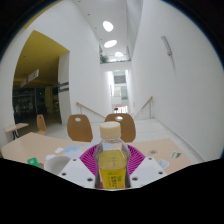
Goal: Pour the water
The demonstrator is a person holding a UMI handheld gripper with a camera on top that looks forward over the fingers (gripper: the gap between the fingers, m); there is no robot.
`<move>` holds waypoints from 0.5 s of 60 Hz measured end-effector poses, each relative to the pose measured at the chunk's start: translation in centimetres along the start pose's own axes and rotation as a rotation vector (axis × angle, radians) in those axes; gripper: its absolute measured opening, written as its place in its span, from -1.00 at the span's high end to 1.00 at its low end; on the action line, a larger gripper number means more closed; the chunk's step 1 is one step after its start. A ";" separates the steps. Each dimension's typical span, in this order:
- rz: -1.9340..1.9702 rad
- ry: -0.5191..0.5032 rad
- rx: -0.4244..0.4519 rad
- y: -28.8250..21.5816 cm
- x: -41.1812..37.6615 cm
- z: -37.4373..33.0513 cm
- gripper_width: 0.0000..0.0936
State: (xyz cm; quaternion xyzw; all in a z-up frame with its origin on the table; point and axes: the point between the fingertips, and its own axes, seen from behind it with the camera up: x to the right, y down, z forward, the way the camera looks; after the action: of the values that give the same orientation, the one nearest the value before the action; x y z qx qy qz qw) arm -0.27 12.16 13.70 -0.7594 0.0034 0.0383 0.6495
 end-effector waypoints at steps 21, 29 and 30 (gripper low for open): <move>-0.031 -0.062 -0.035 2.6 1.0 1.8 0.13; -0.044 -0.086 -0.110 3.7 0.6 0.9 -0.60; -0.042 -0.086 -0.125 4.0 0.7 0.6 -0.80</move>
State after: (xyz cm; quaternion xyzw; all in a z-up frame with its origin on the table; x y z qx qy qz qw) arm 0.13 12.21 9.66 -0.7959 -0.0430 0.0574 0.6012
